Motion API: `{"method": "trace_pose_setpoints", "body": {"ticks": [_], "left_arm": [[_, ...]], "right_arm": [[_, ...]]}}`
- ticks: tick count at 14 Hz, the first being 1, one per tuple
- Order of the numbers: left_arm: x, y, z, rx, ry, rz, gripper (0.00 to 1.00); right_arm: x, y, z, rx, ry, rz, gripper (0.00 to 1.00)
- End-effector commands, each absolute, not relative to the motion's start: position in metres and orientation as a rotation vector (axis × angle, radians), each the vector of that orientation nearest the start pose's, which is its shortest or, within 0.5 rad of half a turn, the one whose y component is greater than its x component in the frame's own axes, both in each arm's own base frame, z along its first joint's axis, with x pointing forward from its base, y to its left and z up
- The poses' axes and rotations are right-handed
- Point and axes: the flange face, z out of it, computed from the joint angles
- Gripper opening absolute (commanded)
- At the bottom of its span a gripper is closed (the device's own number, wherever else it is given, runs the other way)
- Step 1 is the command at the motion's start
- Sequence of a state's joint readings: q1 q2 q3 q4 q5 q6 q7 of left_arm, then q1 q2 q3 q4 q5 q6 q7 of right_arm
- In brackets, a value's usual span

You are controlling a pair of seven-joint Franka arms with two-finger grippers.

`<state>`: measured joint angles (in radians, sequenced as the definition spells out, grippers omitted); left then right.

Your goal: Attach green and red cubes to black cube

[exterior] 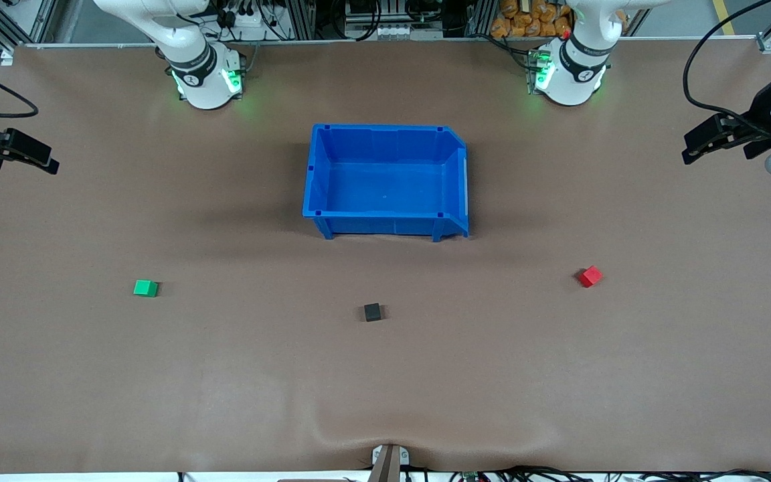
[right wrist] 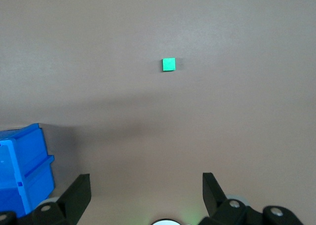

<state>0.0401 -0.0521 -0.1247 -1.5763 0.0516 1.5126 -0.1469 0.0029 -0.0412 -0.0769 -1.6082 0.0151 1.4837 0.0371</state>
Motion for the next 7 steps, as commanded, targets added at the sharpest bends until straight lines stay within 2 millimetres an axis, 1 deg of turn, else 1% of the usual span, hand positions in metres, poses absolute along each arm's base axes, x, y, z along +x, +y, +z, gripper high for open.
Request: {"method": "trace_pose_setpoints", "body": {"ticks": [1,2,5,7], "left_arm": [[0.533,-0.042,0.648,-3.068,-0.077,0.012,1.00],[0.533,-0.042,0.651,-3.068,-0.078,0.002,1.00],[0.544,-0.039,0.642,-3.058,-0.080,0.019,1.00],[0.551,-0.044,0.632,-3.024,-0.071,0.038,1.00]], "right_arm": [[0.533,-0.036,0.624,-3.127,0.182,0.127,1.00],[0.533,-0.036,0.624,-3.127,0.182,0.127,1.00],[0.533,-0.036,0.625,-3.124,0.182,0.123,1.00],[0.535,-0.035,0.623,-3.123,0.179,0.125,1.00]]}}
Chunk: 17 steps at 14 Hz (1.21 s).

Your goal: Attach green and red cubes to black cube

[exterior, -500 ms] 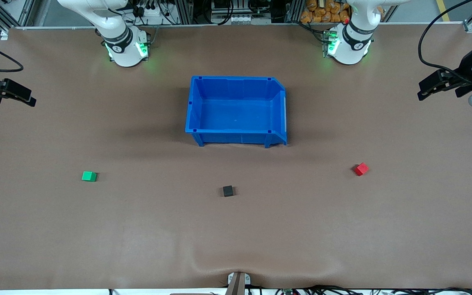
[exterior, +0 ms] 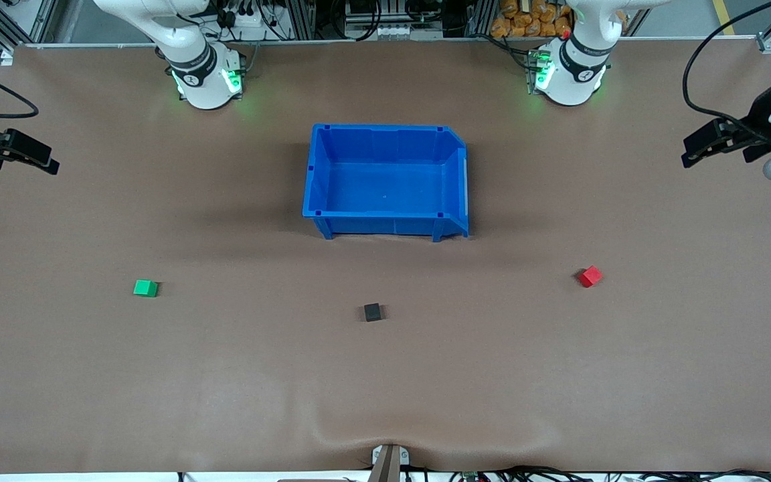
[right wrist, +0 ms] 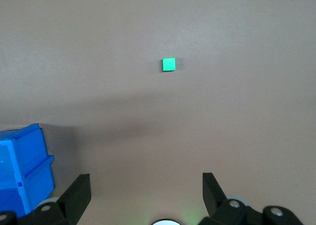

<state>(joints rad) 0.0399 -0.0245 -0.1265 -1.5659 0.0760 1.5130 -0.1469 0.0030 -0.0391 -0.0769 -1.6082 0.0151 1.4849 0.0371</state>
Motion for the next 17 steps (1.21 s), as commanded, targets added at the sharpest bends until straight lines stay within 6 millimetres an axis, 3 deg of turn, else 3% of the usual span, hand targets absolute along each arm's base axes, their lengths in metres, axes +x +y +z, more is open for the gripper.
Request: {"method": "trace_pose_setpoints", "body": {"ticks": [1,6,7,9,10,12,17], "left_arm": [[0.550,-0.049,0.632,-3.033,-0.059,0.040,1.00],[0.559,-0.045,0.608,-3.029,-0.053,0.112,1.00],[0.562,-0.045,0.602,-3.028,-0.064,0.125,1.00],[0.563,-0.047,0.600,-3.030,-0.065,0.125,1.00],[0.565,-0.047,0.598,-3.030,-0.067,0.130,1.00],[0.568,-0.046,0.591,-3.028,-0.068,0.144,1.00],[0.591,-0.049,0.545,-3.033,-0.092,0.139,1.00]], "right_arm": [[0.536,-0.034,0.621,-3.122,0.186,0.132,1.00],[0.562,-0.022,0.609,-3.126,0.146,0.146,1.00],[0.570,-0.021,0.601,-3.127,0.146,0.165,1.00],[0.592,-0.022,0.557,-3.130,0.147,0.280,1.00],[0.597,-0.021,0.556,-3.128,0.146,0.276,1.00],[0.597,-0.018,0.553,-3.127,0.139,0.295,1.00],[0.592,-0.022,0.531,-3.111,0.142,0.468,1.00]]}}
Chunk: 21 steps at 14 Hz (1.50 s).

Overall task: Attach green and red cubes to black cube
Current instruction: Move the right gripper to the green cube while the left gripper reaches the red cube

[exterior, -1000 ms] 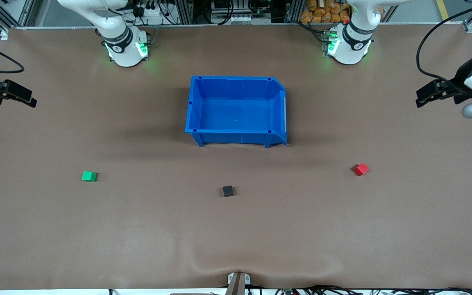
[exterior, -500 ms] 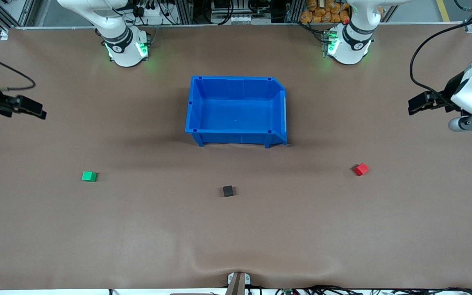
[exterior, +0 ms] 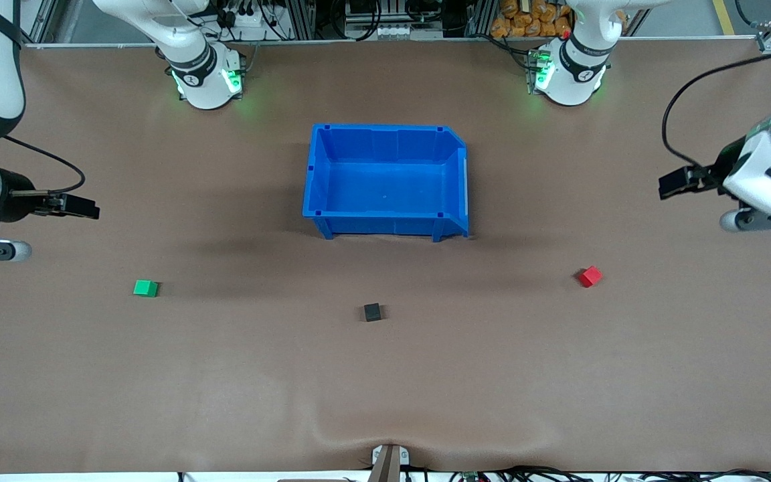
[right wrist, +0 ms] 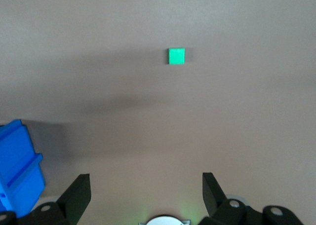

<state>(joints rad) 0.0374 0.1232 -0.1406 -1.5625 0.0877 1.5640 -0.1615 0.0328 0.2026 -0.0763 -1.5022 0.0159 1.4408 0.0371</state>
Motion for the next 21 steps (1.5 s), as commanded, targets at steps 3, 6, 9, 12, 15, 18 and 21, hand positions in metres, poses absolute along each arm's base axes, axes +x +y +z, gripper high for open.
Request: {"method": "trace_pose_setpoints", "body": {"ticks": [3,6,9,12,15,18,21], "left_arm": [[0.602,-0.052,0.520,-3.042,-0.076,0.100,1.00],[0.611,-0.057,0.490,-3.045,-0.048,0.024,1.00],[0.616,-0.062,0.469,-3.053,-0.034,-0.003,1.00],[0.618,-0.085,0.455,-3.058,-0.075,-0.021,1.00],[0.623,-0.087,0.440,-3.059,-0.108,-0.004,1.00],[0.629,-0.085,0.416,-3.061,-0.112,0.032,1.00],[0.639,-0.087,0.384,-3.070,-0.106,0.058,1.00]], "right_arm": [[0.586,-0.038,0.502,-3.059,0.004,0.671,1.00],[0.586,-0.055,0.478,-3.024,-0.015,0.733,1.00],[0.579,-0.069,0.459,-3.011,0.069,0.647,1.00],[0.561,-0.059,0.444,-3.048,0.154,0.471,1.00],[0.575,-0.044,0.433,-3.077,0.268,0.368,1.00],[0.589,-0.042,0.412,-3.091,0.269,0.324,1.00],[0.593,-0.043,0.372,-3.102,0.252,0.252,1.00]]}}
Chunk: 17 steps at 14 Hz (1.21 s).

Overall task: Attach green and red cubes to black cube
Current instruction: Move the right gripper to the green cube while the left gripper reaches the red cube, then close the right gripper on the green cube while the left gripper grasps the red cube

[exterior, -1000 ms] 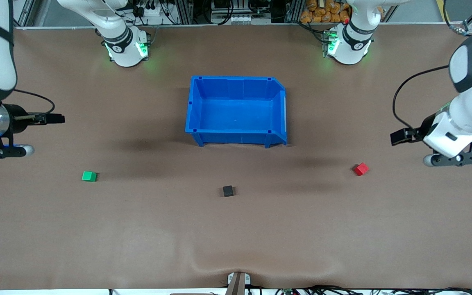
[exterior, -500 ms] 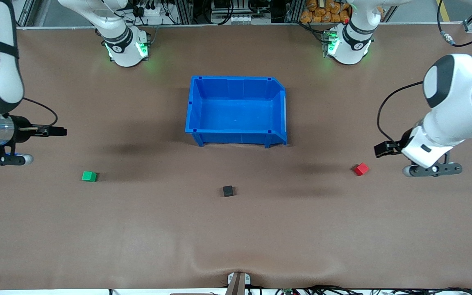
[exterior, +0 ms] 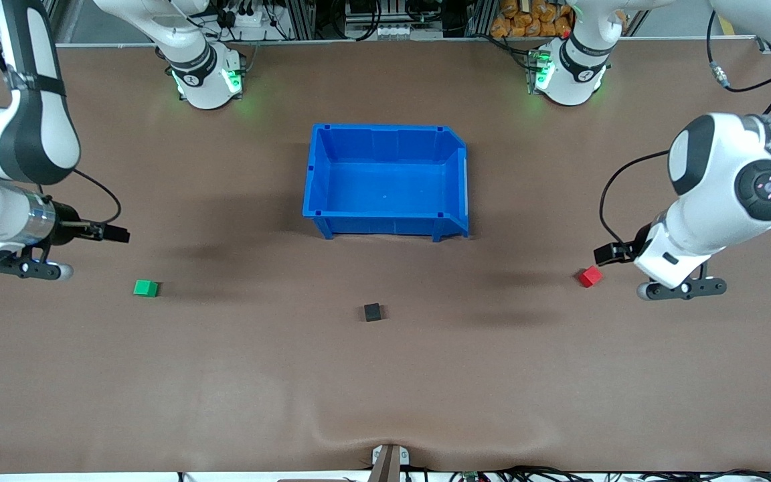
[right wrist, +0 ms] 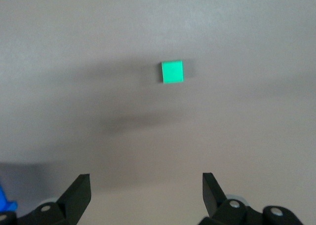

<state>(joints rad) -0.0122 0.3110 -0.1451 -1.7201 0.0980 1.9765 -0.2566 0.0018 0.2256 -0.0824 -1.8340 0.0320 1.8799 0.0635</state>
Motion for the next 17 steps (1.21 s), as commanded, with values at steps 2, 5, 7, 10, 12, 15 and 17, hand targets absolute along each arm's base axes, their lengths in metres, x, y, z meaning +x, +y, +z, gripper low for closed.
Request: {"method": "trace_pose_setpoints", "body": {"ticks": [2,5,7,10,12,15,17], "left_arm": [[0.642,-0.085,0.366,-3.070,-0.110,0.094,1.00],[0.649,-0.078,0.364,-3.074,-0.103,0.089,1.00],[0.651,-0.073,0.363,-3.072,-0.109,0.090,1.00],[0.654,-0.069,0.365,-3.072,-0.115,0.083,1.00],[0.655,-0.063,0.366,-3.073,-0.125,0.082,1.00],[0.656,-0.068,0.367,-3.071,-0.119,0.073,1.00],[0.659,-0.067,0.366,-3.074,-0.121,0.072,1.00]], "right_arm": [[0.597,-0.048,0.352,-3.108,0.217,0.220,1.00],[0.606,-0.068,0.322,-3.112,0.195,0.181,1.00],[0.611,-0.074,0.296,-3.117,0.209,0.164,1.00],[0.620,-0.078,0.258,-3.133,0.182,0.096,1.00],[0.623,-0.091,0.231,-3.145,0.093,0.044,1.00],[0.624,-0.091,0.207,-3.132,0.097,0.048,1.00],[0.622,-0.089,0.193,-3.134,0.033,0.067,1.00]]}}
